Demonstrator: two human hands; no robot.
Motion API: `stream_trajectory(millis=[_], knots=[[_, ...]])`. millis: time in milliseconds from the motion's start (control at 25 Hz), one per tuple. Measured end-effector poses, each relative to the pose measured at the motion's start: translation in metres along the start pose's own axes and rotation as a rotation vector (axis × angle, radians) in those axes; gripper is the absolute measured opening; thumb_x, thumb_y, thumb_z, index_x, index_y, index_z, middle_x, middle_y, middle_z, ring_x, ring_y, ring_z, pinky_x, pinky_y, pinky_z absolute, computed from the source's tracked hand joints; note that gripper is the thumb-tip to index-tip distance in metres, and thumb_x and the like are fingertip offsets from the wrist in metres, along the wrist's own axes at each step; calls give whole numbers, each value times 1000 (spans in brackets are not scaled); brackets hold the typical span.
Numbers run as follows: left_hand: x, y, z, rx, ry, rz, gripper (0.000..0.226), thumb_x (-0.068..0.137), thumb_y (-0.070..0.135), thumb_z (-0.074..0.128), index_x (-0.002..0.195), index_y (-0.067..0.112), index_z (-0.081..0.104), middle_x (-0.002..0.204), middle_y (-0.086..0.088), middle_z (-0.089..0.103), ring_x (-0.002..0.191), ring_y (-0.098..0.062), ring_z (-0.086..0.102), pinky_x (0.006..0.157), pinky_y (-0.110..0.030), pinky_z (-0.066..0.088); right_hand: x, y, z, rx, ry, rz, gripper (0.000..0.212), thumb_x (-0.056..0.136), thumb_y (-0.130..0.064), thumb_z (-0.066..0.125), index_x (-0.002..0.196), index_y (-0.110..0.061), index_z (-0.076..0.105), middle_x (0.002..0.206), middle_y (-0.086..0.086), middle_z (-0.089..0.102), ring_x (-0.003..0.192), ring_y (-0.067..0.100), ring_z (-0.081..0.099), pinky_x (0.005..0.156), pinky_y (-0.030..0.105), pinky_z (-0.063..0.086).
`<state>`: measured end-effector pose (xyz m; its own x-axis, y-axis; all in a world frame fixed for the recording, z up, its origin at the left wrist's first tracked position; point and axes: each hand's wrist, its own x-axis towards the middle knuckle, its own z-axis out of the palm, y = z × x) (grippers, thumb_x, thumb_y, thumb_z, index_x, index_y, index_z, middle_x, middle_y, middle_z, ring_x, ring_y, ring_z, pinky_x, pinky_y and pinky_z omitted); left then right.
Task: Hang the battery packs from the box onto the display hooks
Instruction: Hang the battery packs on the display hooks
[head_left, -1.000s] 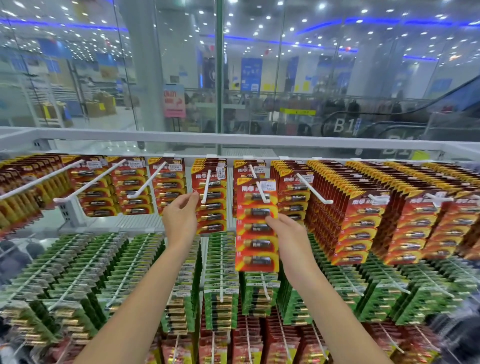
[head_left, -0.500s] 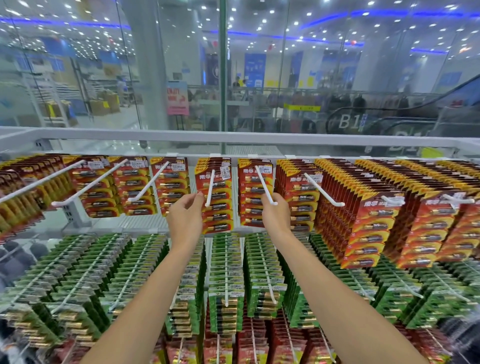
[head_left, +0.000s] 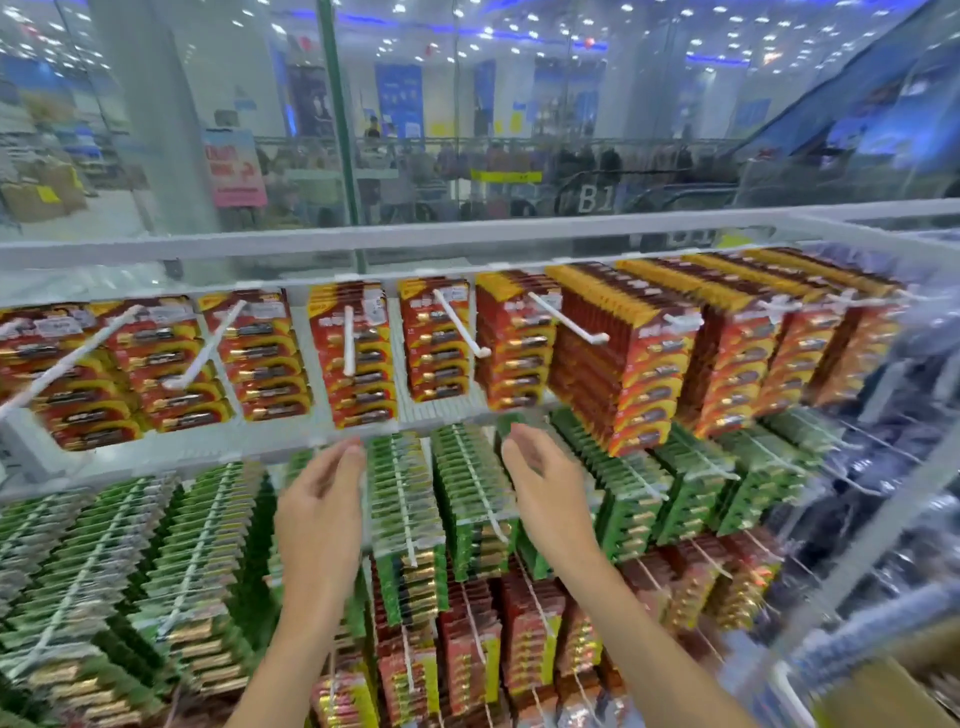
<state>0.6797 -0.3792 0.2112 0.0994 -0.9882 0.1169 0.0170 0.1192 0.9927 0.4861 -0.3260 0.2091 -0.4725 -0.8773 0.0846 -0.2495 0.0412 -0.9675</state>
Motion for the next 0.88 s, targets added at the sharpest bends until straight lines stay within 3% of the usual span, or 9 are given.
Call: stream_trajectory(millis=[120,360,440,480,560,640,720,880], knots=[[-43,-23,23,-24,-197,-106,23,103,39,60,118,33,76,123,16,73,120,-10,65,109,-45,49,-50,52,-45,20,116,117,28,106,-40,53,134,-37,56,124,-29,57,111,-16,51,92,9,41],[-123,-77,96,9,-508,-282,14,100,35,66,100,33,80,106,17,79,111,-11,71,109,-51,50,-150,139,-154,-21,475,348,24,103,-38,58,125,-29,65,123,-14,68,118,8,63,96,25,47],[-153,-90,124,32,-623,-318,12,95,41,70,97,37,81,107,17,78,112,-12,70,109,-48,49,-182,153,-189,-8,560,419,21,103,-39,59,121,-31,65,119,-18,67,114,3,63,91,18,48],[-170,-95,141,47,-682,-333,11,91,44,71,95,41,81,105,17,79,109,-13,71,107,-45,49,-199,161,-209,-2,615,448,18,103,-37,59,119,-29,65,116,-18,67,112,2,62,86,13,47],[-198,-103,175,70,-748,-376,7,88,43,75,90,42,81,95,12,80,101,-20,71,97,-44,50,-227,178,-242,-36,724,490,18,102,-32,61,117,-23,66,113,-12,69,110,9,64,86,18,48],[-225,-113,210,59,-799,-432,12,97,23,71,91,28,79,95,0,80,100,-27,70,90,-42,51,-248,193,-272,-65,791,538,19,101,-30,63,117,-20,67,110,-7,71,108,13,66,88,18,47],[-251,-123,249,60,-855,-447,17,101,11,63,95,21,75,99,-8,80,99,-31,70,86,-40,50,-264,208,-302,-53,842,572,14,100,-26,65,112,-20,68,104,-7,72,103,12,67,78,6,44],[-296,-127,316,103,-947,-412,19,101,8,62,97,21,75,81,8,79,93,-27,68,76,-36,48,-282,232,-356,25,919,640,15,101,-27,63,115,-23,66,111,-9,69,107,11,65,79,11,44]])
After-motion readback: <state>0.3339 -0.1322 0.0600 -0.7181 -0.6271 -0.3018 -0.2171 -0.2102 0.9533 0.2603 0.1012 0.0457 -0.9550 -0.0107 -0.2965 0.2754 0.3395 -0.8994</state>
